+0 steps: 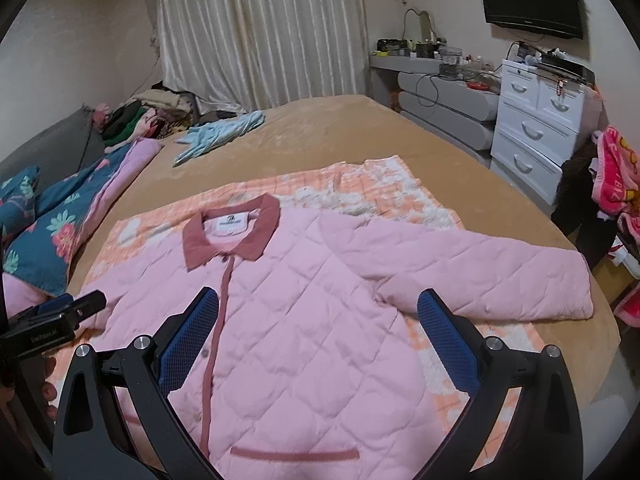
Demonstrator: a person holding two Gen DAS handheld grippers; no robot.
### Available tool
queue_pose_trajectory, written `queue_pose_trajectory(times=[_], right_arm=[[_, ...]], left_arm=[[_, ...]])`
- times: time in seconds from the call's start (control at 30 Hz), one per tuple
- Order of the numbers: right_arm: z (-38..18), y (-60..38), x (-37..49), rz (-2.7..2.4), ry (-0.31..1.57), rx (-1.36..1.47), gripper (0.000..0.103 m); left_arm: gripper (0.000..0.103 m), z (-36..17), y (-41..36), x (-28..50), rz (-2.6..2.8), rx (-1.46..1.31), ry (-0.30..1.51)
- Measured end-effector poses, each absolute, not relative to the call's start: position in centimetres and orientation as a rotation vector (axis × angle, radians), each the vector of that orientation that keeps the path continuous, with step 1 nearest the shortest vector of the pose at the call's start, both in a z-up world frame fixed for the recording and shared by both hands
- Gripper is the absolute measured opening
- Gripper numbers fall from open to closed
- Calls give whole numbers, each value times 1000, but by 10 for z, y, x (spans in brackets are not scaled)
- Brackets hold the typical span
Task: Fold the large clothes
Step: 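Move the right tool toward the cuff of the sleeve beside it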
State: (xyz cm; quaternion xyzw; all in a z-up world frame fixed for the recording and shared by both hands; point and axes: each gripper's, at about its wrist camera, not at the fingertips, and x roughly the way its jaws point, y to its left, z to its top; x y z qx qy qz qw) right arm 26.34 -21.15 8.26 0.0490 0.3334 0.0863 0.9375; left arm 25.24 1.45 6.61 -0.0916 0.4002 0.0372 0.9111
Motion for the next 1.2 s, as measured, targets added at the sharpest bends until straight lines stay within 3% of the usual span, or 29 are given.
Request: queue_pose_trajectory(times=[0.4,1.2], right_arm=[[73,-245,318,76,675,174,99],[-10,-378,362,-267,748,361,99]], left_arm=[[94,57,-4,304,44,-136,831],[94,12,-44,371,29,-94,872]])
